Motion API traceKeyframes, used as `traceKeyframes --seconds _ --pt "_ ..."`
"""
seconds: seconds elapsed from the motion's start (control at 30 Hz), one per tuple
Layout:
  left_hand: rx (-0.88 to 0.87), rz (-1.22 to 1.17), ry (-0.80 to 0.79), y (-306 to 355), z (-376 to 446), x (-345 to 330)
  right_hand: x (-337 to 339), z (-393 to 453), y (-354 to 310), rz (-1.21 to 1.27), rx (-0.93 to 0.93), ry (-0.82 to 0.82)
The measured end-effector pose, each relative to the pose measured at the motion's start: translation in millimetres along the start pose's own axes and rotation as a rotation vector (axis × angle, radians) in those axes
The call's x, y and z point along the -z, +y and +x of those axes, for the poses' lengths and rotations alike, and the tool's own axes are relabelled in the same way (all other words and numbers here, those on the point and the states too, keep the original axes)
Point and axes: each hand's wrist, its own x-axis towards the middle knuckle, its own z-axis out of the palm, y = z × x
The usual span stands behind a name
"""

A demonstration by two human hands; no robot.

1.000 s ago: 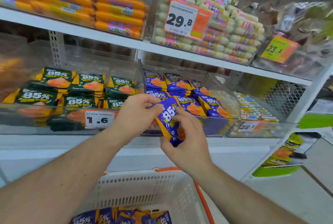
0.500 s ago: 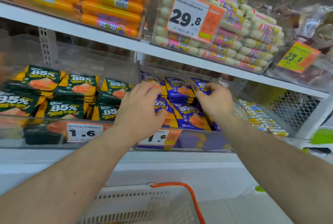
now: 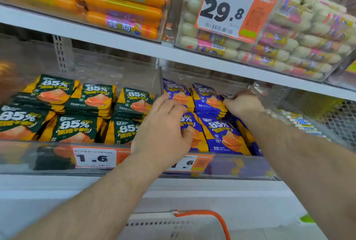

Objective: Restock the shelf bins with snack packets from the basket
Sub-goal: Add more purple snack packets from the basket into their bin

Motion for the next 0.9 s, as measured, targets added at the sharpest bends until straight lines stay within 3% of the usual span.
traceKeyframes --seconds 0.27,0.5,0.7,0.9 --pt "0.008 -0.009 0.011 3 -1 0 5 4 -3 -0.044 -0.028 -0.066" --pt "-0.004 0.009 0.017 4 -1 0 6 9 7 -0.143 0.088 -0.117" --pt "-0.01 0.015 -0.003 3 -1 0 12 2 6 -0.028 0.063 -0.14" --pt "0.03 -0.076 -0.015 5 -1 8 30 -28 11 0.079 0.134 0.018"
